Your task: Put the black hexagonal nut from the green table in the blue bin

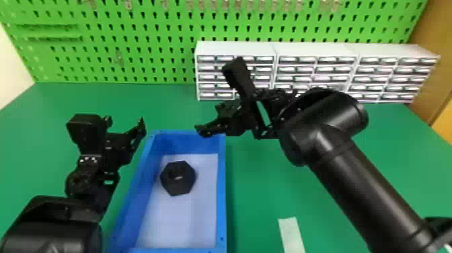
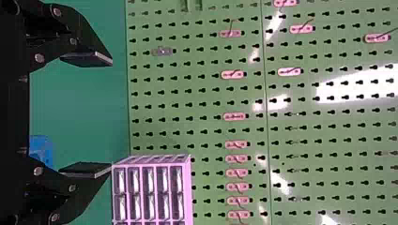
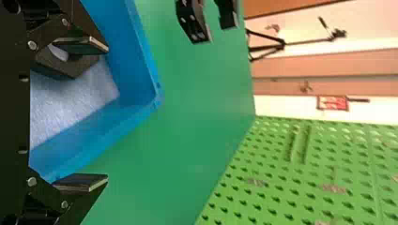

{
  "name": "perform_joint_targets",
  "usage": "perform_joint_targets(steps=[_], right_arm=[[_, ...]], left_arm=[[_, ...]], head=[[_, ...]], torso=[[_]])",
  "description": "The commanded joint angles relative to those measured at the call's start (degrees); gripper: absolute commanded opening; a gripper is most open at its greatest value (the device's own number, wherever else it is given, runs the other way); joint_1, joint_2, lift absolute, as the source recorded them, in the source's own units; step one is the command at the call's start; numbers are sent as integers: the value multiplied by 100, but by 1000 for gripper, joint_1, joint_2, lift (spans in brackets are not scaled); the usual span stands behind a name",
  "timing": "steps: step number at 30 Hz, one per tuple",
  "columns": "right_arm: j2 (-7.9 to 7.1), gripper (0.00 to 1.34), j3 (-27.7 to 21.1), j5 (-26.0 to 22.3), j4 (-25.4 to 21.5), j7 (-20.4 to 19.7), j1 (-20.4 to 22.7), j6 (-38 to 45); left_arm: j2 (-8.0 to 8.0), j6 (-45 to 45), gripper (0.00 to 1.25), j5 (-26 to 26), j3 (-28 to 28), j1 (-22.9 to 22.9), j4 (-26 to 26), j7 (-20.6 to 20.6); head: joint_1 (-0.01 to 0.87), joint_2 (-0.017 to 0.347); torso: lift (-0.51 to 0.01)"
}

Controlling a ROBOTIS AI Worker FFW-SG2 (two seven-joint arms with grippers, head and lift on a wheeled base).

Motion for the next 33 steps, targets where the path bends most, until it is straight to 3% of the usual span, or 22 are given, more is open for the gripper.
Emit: perform_joint_targets(steps=[1,20,26,33], right_arm=[[107,1026,-495,122,-47,-70,174,-211],[327,1025,-2103,245,-328,-896,921,-1020],[379,1023,-2428,254,-337,-1054,1106,-1301],[476,1023,-2798,131,-381,-1582,1457,-1916]], left_arm=[[0,0,795,9,-1,0,0,0],[0,0,795,0,61,0,-88,0],[0,0,795,0,78,-8,-105,0],[-9,0,798,27,96,-17,-105,0]], head=[[686,52],[686,52],[686,52],[686,52]], torso=[[-97],[-97],[-97],[-97]])
